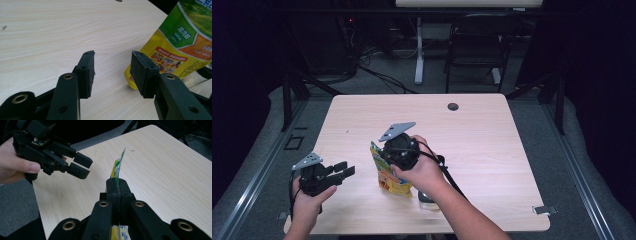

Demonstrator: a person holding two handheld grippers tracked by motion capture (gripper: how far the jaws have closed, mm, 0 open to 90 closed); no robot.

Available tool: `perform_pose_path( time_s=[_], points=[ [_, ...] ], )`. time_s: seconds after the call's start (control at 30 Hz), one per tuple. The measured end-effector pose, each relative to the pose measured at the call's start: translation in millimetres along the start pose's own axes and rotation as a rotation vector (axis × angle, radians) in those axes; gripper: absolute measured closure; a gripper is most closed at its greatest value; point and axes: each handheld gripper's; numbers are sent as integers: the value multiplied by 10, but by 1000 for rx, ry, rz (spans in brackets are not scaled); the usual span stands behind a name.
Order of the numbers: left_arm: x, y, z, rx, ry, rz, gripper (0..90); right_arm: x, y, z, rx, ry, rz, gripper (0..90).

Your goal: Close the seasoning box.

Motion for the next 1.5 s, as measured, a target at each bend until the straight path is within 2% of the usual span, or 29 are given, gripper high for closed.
perform_pose_path(
  time_s=[0.27, 0.37, 0.6, 0.7, 1.0, 1.07, 1.27, 1.5],
  points=[
    [-1, -49, 99, -70, -53, -16, 516, 44, 190, 31, -6, 1, 46, 900],
    [-22, -99, 131, -100, -61, -19, 498, 69, 258, 49, -6, -3, 67, 900],
    [-86, -240, 212, -164, -105, -61, 451, 112, 382, 57, -15, 7, 82, 900],
    [-108, -280, 239, -188, -108, -68, 441, 121, 437, 53, -14, 9, 94, 900],
    [-177, -412, 338, -240, -170, -94, 437, 155, 564, -16, -9, 34, 115, 900],
    [-194, -439, 366, -244, -198, -86, 438, 168, 589, -34, -6, 39, 118, 900],
    [-233, -520, 437, -291, -207, -129, 444, 198, 645, -96, -3, 59, 125, 900],
    [-273, -598, 540, -342, -227, -151, 442, 215, 662, -165, 14, 73, 131, 900]
  ],
)
Point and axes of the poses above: each handheld gripper's, and its own axes: y roughly backward along the jaws, x roughly out of its top, z roughly to its right
